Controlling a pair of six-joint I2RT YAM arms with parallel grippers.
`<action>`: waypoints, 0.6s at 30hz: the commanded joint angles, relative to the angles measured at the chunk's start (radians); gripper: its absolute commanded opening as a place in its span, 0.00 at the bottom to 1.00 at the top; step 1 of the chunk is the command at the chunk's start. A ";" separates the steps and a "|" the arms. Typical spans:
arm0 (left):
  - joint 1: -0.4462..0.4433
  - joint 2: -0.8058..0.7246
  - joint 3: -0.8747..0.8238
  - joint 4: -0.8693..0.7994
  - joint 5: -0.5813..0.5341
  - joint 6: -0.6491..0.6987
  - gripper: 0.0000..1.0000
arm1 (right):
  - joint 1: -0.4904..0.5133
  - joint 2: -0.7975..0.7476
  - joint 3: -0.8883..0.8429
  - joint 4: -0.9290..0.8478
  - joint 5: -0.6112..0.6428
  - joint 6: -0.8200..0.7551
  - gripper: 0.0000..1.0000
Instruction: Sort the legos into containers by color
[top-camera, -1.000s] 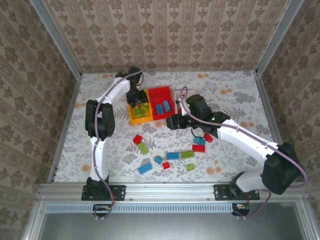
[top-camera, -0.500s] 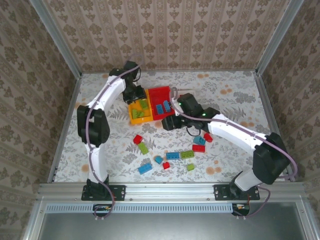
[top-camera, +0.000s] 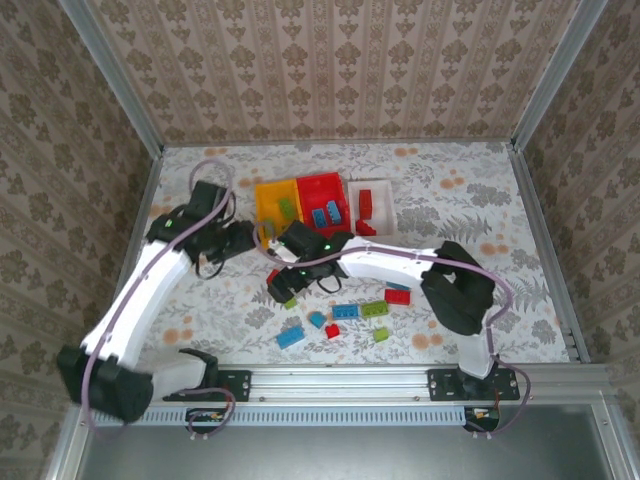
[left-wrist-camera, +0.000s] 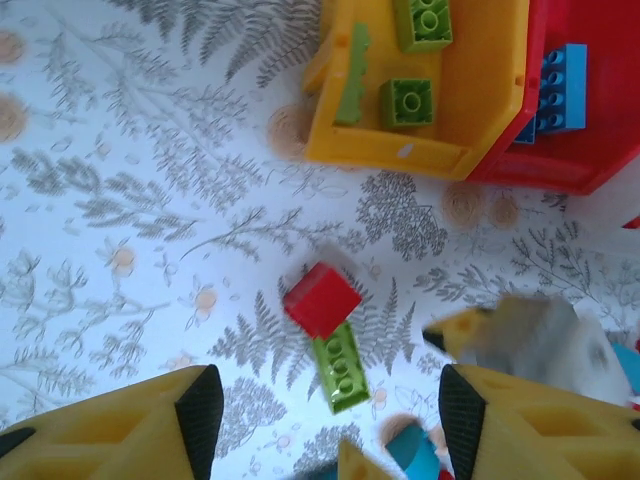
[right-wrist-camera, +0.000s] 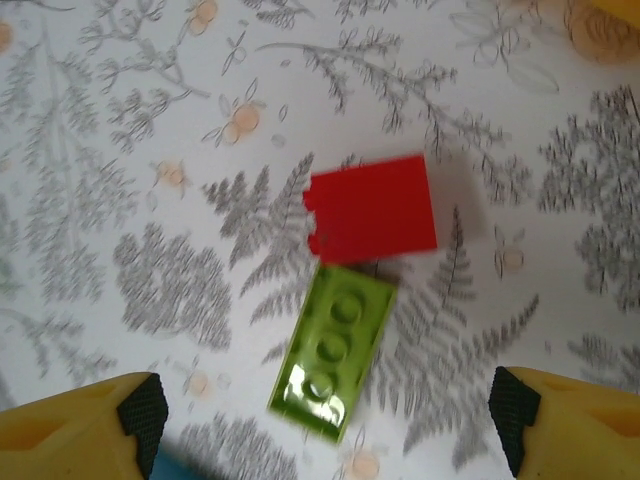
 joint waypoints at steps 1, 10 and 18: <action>0.027 -0.169 -0.086 0.002 0.004 -0.049 0.63 | 0.015 0.089 0.108 -0.093 0.096 -0.056 0.89; 0.067 -0.333 -0.097 -0.100 0.028 -0.020 0.66 | 0.023 0.295 0.351 -0.253 0.205 -0.083 0.87; 0.072 -0.360 -0.090 -0.114 0.037 -0.012 0.66 | 0.036 0.373 0.446 -0.268 0.185 -0.073 0.63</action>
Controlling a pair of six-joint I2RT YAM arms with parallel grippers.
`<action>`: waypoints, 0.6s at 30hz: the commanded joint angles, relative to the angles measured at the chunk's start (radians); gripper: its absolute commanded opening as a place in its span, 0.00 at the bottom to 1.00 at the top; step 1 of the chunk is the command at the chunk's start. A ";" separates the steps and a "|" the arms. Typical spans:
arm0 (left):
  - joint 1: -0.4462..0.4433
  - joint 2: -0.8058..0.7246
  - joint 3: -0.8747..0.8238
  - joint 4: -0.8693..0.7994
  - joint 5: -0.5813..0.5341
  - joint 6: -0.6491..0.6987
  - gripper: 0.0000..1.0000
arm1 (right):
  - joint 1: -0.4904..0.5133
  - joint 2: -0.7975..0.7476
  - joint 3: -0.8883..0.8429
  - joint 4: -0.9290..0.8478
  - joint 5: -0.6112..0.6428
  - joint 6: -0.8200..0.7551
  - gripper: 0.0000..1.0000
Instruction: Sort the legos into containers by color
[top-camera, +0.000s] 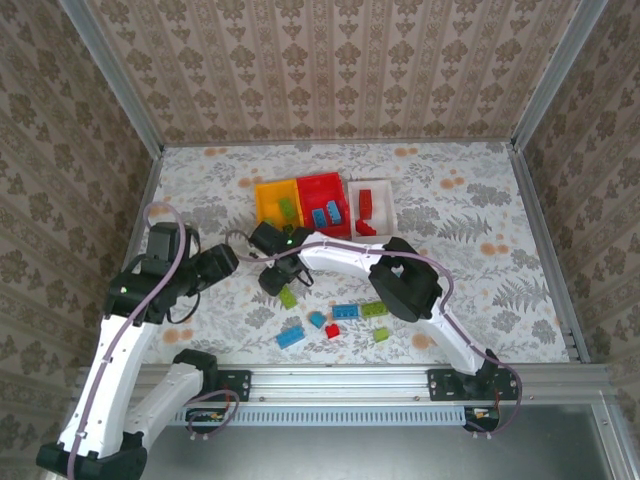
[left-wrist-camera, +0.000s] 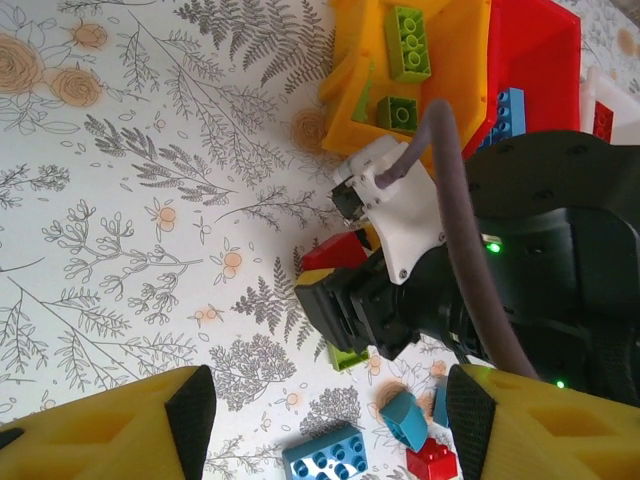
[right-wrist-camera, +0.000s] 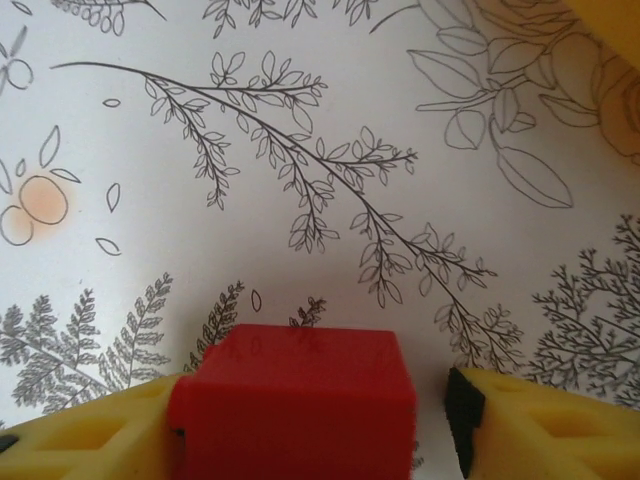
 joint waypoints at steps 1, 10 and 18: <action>0.008 -0.021 0.004 -0.031 0.010 0.009 0.66 | 0.012 0.028 0.053 -0.049 0.006 0.007 0.59; 0.010 0.007 -0.016 0.072 0.102 0.022 0.65 | -0.005 -0.138 0.008 -0.010 0.094 0.037 0.42; -0.044 0.187 -0.015 0.333 0.247 0.024 0.64 | -0.184 -0.480 -0.267 0.036 0.166 0.118 0.42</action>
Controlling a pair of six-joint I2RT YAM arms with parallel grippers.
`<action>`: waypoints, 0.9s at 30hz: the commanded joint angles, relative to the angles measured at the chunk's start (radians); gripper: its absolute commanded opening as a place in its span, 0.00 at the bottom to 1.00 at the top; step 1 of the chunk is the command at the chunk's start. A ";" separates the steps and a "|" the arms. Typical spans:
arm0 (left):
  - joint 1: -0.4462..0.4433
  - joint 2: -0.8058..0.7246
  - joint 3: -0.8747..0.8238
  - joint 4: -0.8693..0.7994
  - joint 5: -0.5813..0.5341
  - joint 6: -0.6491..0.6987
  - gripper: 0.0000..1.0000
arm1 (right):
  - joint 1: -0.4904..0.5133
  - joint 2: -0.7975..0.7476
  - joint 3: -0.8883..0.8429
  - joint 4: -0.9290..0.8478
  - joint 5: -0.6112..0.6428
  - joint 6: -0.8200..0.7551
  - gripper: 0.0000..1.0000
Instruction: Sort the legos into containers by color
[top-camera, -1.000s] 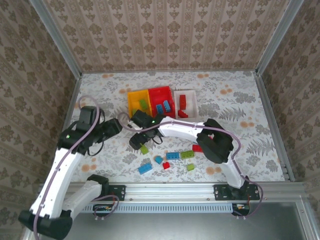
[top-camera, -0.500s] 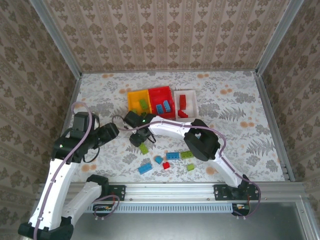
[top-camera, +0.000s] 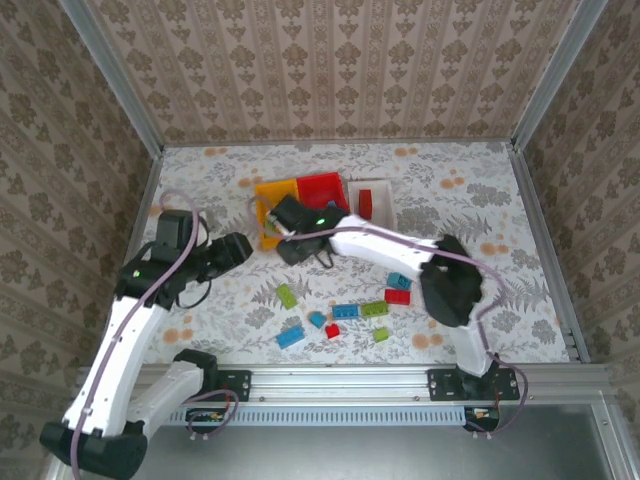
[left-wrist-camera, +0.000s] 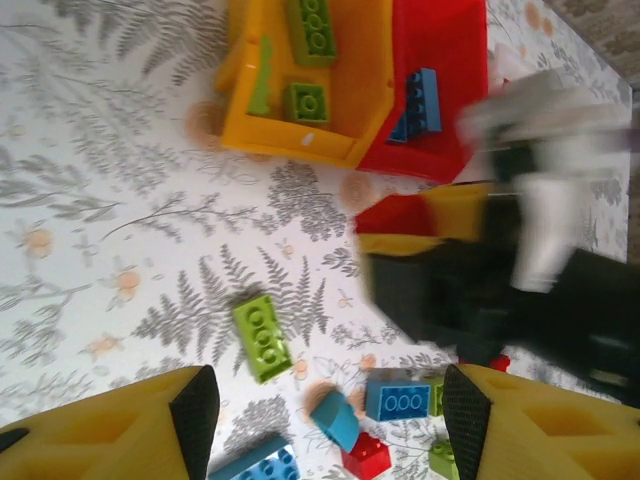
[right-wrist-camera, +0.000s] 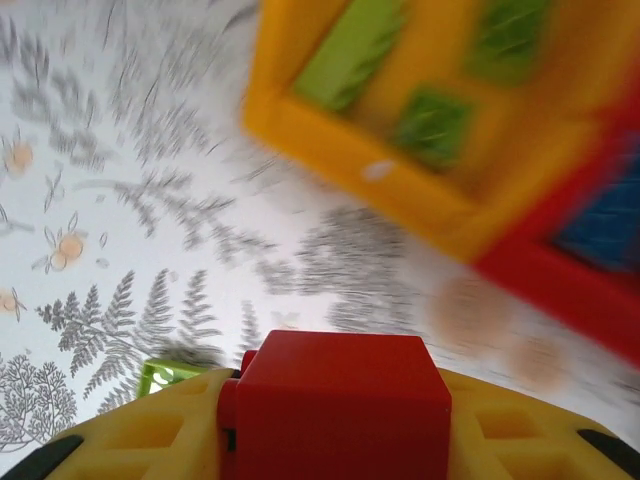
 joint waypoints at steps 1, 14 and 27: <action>-0.050 0.101 0.024 0.163 0.072 0.029 0.64 | -0.118 -0.146 -0.119 0.019 0.061 0.066 0.42; -0.358 0.549 0.317 0.310 0.020 0.137 0.61 | -0.397 0.015 -0.040 -0.114 0.087 0.199 0.42; -0.370 0.580 0.323 0.315 0.018 0.129 0.61 | -0.432 0.162 0.056 -0.158 0.061 0.232 0.58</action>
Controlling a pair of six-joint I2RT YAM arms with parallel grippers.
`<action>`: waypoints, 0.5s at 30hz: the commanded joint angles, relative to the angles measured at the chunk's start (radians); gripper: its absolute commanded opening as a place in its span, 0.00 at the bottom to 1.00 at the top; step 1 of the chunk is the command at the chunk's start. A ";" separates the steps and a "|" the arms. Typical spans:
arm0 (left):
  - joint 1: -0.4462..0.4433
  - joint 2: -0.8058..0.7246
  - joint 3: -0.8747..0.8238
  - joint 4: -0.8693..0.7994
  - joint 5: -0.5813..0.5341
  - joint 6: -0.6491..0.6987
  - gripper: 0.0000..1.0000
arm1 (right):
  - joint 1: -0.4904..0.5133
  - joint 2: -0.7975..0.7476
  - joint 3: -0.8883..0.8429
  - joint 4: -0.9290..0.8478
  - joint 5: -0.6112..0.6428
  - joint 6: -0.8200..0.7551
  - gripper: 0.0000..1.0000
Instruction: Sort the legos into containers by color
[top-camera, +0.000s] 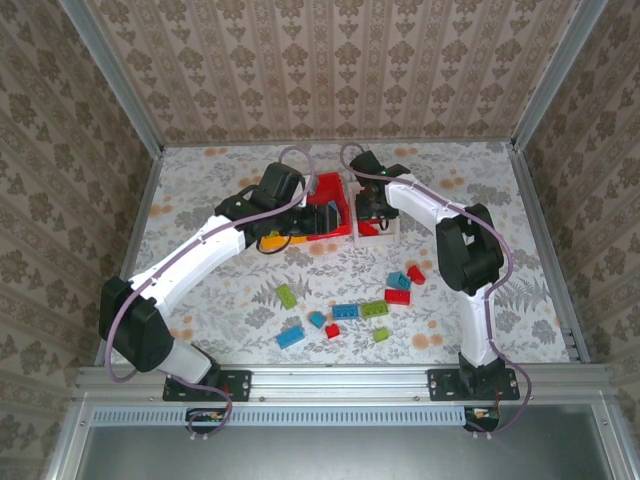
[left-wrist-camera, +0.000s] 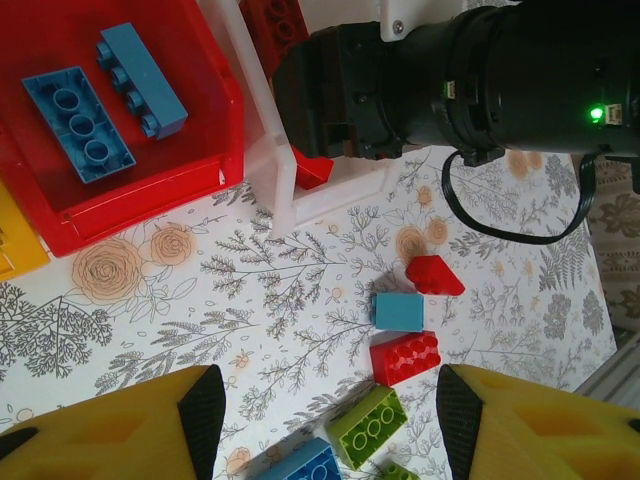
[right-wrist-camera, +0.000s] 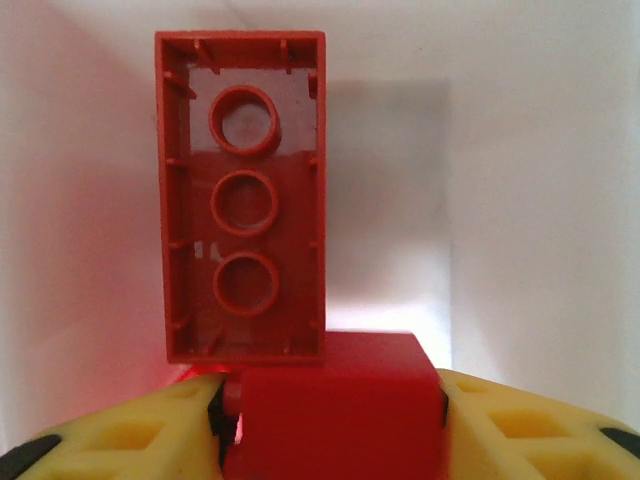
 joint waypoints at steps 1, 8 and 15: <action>-0.002 -0.013 0.017 0.008 -0.008 0.023 0.61 | -0.001 0.014 0.038 -0.043 -0.017 0.020 0.59; 0.001 -0.031 -0.004 -0.008 -0.019 0.032 0.61 | 0.011 -0.048 0.033 -0.039 -0.044 0.059 0.62; 0.018 -0.044 -0.028 -0.006 -0.026 0.020 0.60 | 0.017 -0.125 -0.022 -0.021 -0.045 0.097 0.48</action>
